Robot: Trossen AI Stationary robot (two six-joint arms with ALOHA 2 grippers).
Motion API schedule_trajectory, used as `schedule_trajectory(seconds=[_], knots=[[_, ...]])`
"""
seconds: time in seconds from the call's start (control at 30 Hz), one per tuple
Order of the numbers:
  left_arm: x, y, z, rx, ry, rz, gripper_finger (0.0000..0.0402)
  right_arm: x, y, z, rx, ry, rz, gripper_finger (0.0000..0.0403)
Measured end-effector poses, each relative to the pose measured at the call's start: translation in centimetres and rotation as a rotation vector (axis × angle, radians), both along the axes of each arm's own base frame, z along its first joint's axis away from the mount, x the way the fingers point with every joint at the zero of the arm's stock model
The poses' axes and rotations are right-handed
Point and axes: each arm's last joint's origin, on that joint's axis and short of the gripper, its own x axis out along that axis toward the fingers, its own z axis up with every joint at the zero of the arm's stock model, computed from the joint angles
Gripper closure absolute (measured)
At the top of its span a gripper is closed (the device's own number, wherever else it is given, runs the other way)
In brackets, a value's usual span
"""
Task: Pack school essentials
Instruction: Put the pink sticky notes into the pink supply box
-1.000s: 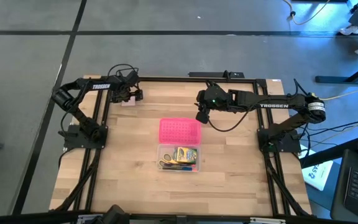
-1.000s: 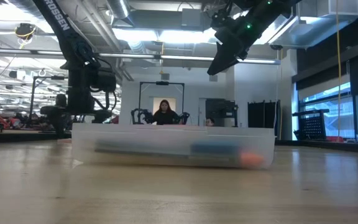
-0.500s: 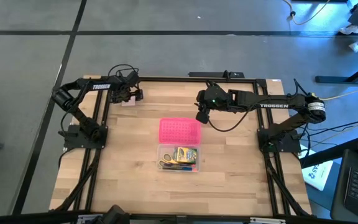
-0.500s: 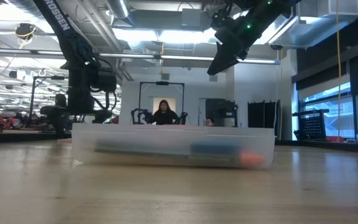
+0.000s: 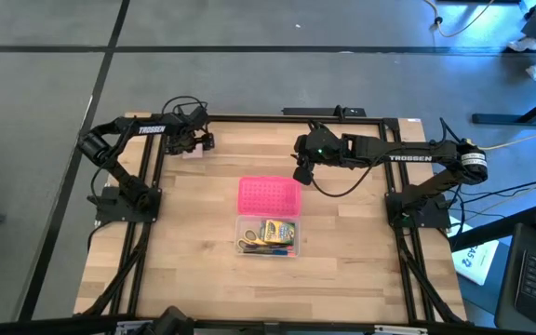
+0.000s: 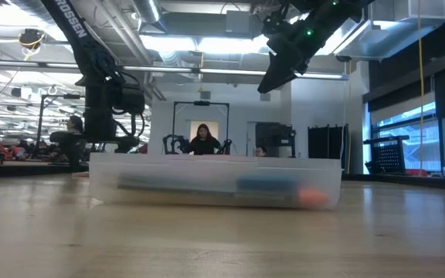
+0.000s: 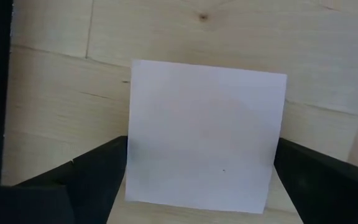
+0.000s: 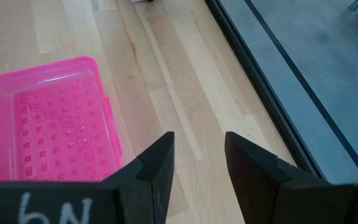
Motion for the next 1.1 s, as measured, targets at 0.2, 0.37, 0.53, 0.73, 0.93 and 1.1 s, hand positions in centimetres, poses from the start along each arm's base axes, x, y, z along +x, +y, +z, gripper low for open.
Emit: schedule_trajectory(seconds=[0.2, 0.37, 0.53, 0.73, 0.93, 1.1], knots=[[0.1, 0.0, 0.0, 0.005, 0.000, -0.007, 0.0052, 0.0, 0.0, 0.0, 0.000, 0.000, 0.000, 0.0259], [0.3, -0.2, 0.0, 0.008, 0.004, -0.016, 0.0065, 0.0, 0.0, 0.0, 0.000, 0.000, 0.000, 0.0259], [0.4, -0.3, 0.0, 0.006, 0.019, -0.067, 0.0066, 0.0, 0.0, 0.0, 0.000, 0.000, 0.000, 0.0259], [0.7, -0.6, 0.6, 0.032, 0.026, -0.158, 0.0066, 0.0, 0.0, 0.0, 0.000, 0.000, 0.000, 0.0259], [1.0, -1.5, 1.7, 0.043, 0.016, -0.262, 0.0066, 0.0, 0.0, 0.0, 0.000, 0.000, 0.000, 0.0259], [1.8, -2.4, 2.3, 0.058, 0.013, -0.355, 0.0066, 0.0, 0.0, 0.0, 0.000, 0.000, 0.000, 0.0259]])
